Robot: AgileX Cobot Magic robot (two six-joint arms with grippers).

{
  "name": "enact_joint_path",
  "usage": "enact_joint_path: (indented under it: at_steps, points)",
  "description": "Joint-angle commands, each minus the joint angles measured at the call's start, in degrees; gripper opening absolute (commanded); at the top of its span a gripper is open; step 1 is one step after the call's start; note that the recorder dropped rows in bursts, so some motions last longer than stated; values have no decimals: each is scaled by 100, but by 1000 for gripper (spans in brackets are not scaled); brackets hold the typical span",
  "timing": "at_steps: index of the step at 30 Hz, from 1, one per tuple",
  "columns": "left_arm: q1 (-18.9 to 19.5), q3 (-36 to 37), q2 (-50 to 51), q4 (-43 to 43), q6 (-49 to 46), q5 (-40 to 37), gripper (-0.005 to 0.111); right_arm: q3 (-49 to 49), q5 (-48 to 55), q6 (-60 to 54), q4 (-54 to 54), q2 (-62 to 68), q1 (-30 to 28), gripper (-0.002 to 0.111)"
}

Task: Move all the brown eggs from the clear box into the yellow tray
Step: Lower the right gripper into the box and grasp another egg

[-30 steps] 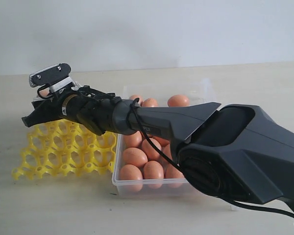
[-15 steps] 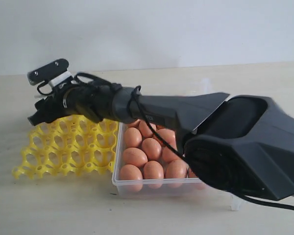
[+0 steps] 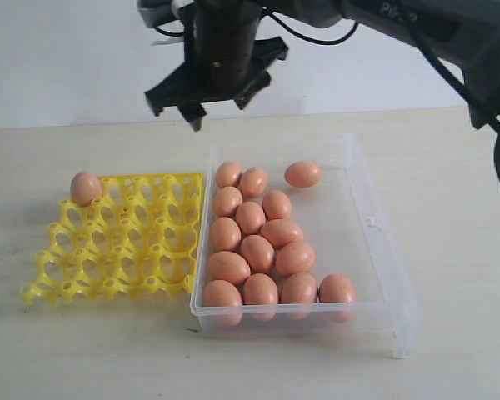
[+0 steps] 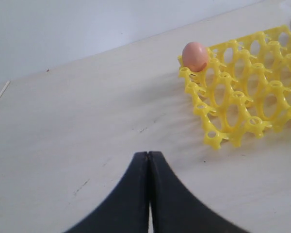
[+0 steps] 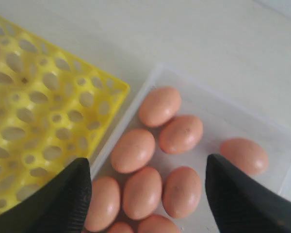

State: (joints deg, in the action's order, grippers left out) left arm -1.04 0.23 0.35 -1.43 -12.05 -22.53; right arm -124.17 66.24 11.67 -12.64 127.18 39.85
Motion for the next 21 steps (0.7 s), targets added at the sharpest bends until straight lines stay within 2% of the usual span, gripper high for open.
enact_joint_path:
  at_steps: [1, 5, 10, 14, 18, 21]
  points:
    - [-11, -23, -35, 0, 28, 26, 0, 378, 372, -546, 331, -5, -240, 64]
    - [-11, -23, -35, 0, 28, 26, 0, 899, 372, -1908, 810, -5, -292, 64]
    - [-11, -23, -35, 0, 28, 26, 0, 1509, 372, -3570, 681, -5, -309, 64]
    - [-11, -23, -35, 0, 28, 26, 0, 1943, 372, -3827, 416, -5, -364, 57]
    - [-11, -23, -35, 0, 28, 26, 0, 2464, 372, -3827, 379, -5, -429, 42]
    - [-11, -23, -35, 0, 28, 26, 0, 2518, 372, -3827, 400, -5, -429, 48]
